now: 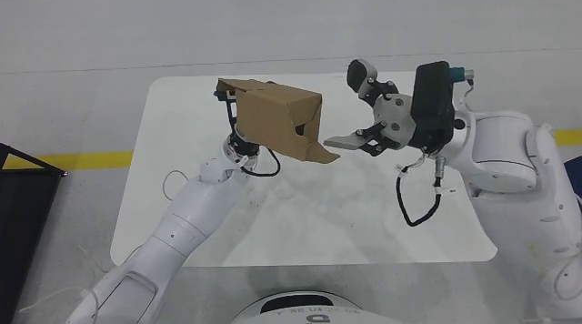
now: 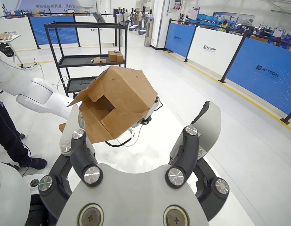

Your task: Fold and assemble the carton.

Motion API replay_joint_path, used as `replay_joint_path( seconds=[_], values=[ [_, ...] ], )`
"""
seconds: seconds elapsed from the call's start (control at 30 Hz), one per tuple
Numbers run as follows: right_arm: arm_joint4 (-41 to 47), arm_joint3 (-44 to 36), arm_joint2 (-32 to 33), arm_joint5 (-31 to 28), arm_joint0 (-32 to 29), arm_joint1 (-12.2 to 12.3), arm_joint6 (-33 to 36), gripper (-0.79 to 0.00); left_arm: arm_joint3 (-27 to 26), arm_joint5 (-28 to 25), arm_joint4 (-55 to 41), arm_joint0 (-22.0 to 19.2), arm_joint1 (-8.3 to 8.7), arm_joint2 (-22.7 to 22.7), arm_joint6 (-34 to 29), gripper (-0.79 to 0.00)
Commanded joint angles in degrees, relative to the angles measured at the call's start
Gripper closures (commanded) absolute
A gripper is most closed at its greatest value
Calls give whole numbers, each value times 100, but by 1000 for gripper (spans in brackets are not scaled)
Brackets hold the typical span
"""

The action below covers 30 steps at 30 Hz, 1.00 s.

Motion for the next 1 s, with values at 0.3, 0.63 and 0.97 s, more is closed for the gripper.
replay_joint_path(
  seconds=[0.3, 0.63, 0.97],
  values=[
    [234, 90, -291, -53, 316, -53, -223, -733, 31, 0, 49, 8, -14, -61, 0, 0],
    [132, 243, -803, 9, 693, -119, -43, -723, 19, 40, -72, -27, -25, 16, -40, 0],
    [21, 561, -1222, 164, 1089, -207, -1, -650, -25, 370, -393, 2, -97, -30, -371, 0]
  ],
)
